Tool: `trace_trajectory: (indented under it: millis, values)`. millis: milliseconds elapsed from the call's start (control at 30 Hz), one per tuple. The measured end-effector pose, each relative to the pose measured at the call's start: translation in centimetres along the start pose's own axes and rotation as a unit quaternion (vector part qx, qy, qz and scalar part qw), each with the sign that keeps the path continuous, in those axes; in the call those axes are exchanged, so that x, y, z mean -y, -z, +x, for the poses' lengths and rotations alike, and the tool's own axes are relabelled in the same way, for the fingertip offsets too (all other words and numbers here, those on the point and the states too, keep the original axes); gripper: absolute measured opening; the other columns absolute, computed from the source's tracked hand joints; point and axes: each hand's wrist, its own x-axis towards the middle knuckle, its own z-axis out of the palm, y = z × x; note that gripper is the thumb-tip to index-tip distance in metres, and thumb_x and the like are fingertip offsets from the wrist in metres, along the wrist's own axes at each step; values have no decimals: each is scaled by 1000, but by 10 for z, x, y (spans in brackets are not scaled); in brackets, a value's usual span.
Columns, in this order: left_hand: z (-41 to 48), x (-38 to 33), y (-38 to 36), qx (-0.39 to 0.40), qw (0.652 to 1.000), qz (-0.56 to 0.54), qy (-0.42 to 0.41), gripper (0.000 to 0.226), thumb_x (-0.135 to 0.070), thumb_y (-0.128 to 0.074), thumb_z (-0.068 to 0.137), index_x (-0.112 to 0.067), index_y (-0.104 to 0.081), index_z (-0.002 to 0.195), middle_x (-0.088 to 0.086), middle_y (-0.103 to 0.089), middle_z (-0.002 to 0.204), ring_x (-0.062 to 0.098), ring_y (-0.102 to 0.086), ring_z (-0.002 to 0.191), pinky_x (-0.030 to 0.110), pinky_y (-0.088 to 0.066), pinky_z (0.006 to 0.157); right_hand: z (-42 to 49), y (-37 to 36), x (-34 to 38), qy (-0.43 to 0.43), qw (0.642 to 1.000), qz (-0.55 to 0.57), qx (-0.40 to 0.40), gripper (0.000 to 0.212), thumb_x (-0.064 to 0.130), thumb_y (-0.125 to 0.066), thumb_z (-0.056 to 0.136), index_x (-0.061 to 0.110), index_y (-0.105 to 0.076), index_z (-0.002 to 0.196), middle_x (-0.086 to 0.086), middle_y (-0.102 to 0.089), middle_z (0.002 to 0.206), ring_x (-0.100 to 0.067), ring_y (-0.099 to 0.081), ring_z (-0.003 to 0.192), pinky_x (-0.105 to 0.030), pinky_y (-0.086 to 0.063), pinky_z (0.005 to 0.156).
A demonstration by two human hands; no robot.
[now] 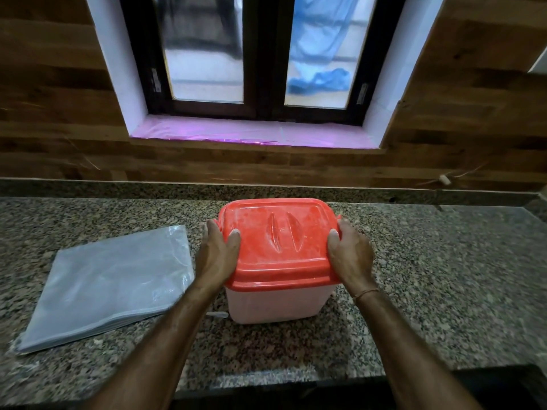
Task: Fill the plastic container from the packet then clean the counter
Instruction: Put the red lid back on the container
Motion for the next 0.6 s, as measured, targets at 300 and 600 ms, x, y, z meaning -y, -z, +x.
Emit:
trace_trajectory:
  millis: [300, 600]
  values:
    - [-5, 10, 3, 18, 995, -93, 24, 83, -58, -49, 100, -30, -4, 165, 3, -38, 164, 30, -51, 138, 38, -44, 105, 12, 15, -10, -149, 939, 268, 154, 54, 48, -66, 94, 11, -60, 133, -6, -73, 108, -25, -77, 84, -32, -61, 60]
    - [32, -5, -1, -31, 981, -181, 55, 63, -45, -68, 93, -25, -47, 149, 3, -65, 133, 17, -66, 102, 39, -58, 89, 47, -4, -5, -143, 936, 301, 118, 34, 47, -74, 87, 21, -69, 107, -9, -77, 94, -25, -78, 75, -38, -65, 59]
